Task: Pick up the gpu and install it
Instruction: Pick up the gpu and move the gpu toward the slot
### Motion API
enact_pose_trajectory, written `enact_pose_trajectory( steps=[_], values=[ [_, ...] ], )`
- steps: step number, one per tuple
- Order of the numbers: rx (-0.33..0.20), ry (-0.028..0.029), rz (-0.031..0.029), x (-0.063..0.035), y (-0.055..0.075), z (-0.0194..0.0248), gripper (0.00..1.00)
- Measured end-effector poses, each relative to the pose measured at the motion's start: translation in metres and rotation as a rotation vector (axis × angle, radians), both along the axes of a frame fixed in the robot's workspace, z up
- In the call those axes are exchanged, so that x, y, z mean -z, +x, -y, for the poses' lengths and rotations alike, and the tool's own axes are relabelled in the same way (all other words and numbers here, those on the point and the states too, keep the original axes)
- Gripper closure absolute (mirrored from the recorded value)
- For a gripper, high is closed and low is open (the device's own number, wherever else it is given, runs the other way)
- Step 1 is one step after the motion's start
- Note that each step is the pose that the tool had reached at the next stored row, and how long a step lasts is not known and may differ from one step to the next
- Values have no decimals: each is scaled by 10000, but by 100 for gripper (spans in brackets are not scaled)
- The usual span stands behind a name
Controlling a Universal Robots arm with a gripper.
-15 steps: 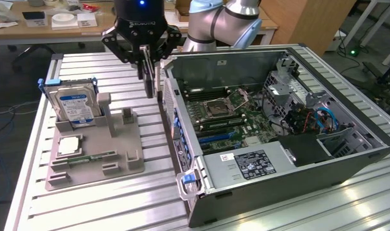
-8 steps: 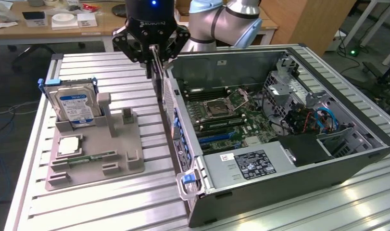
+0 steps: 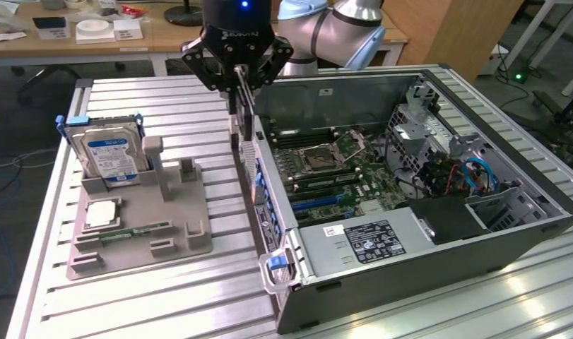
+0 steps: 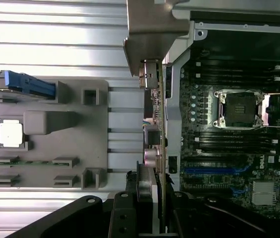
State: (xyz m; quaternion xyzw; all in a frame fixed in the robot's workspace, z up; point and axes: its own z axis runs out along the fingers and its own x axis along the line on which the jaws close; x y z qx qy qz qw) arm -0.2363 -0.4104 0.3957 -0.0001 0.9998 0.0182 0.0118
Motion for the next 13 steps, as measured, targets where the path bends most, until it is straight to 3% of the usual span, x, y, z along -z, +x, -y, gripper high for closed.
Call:
enact_pose_trajectory(
  steps=[13],
  values=[
    [1,1,0,0,275,0,71]
  ],
)
